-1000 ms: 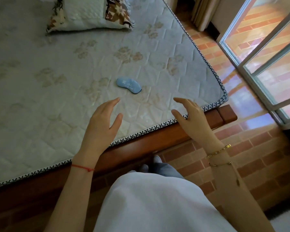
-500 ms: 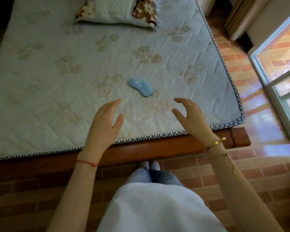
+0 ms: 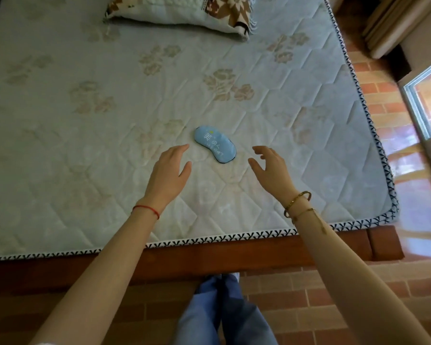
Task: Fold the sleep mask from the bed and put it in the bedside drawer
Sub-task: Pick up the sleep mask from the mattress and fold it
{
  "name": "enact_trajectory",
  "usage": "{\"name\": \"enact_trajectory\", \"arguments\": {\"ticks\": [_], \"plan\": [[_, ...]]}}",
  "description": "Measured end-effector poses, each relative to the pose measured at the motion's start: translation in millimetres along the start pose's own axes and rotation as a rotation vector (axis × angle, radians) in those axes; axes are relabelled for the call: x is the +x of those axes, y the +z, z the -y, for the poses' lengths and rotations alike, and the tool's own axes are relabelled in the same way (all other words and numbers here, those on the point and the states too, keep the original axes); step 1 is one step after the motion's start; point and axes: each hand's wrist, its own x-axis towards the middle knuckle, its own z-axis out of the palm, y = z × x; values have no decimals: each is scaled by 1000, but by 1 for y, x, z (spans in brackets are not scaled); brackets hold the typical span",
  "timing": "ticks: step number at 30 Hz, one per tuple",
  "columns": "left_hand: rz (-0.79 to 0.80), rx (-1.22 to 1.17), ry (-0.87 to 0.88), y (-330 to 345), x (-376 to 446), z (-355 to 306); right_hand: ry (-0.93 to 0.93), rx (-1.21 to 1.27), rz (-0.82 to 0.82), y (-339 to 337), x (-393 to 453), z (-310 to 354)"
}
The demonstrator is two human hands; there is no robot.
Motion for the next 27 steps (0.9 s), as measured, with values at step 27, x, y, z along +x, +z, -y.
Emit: {"name": "enact_trajectory", "arguments": {"ticks": [27], "plan": [[5, -630, -593, 190, 222, 130, 401, 212, 19, 182, 196, -123]]}}
